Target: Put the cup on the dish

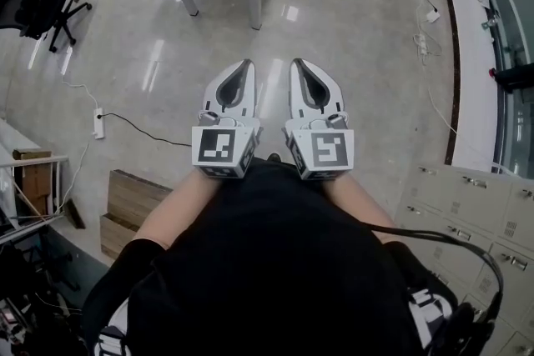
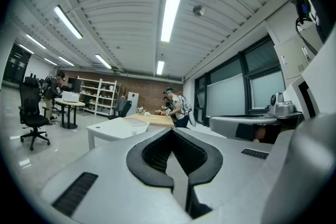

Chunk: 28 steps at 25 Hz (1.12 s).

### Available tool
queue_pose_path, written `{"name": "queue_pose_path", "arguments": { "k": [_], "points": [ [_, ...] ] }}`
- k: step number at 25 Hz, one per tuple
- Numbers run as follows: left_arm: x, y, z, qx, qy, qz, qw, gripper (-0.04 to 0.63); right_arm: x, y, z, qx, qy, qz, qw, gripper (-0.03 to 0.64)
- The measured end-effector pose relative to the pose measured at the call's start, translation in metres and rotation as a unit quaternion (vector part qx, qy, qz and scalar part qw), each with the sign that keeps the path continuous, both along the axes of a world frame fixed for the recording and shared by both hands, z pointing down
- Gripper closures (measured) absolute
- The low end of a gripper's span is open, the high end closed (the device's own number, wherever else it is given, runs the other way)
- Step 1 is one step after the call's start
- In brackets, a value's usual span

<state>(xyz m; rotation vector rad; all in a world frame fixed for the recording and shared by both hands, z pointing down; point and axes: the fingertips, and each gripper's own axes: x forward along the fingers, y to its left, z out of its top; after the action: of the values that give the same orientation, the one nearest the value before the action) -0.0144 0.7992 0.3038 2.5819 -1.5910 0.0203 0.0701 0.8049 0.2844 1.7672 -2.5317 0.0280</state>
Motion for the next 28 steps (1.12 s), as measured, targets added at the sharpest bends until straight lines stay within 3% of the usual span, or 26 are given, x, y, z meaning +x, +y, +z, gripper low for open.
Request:
{"name": "queue_pose_path", "arguments": {
  "k": [10, 18, 28],
  "points": [
    [-0.038, -0.105, 0.010, -0.017, 0.003, 0.017, 0.9997, 0.589, -0.044, -0.100, 0.015, -0.019, 0.010, 0.007, 1.000, 0.603],
    [-0.045, -0.194, 0.014, -0.022, 0.016, 0.048, 0.9985, 0.589, -0.062, -0.183, 0.023, -0.025, 0.021, 0.008, 0.999, 0.604],
    [-0.088, -0.252, -0.001, -0.006, 0.019, 0.068, 0.9975, 0.589, -0.113, -0.246, 0.010, -0.019, 0.018, 0.011, 1.000, 0.603]
  ]
}}
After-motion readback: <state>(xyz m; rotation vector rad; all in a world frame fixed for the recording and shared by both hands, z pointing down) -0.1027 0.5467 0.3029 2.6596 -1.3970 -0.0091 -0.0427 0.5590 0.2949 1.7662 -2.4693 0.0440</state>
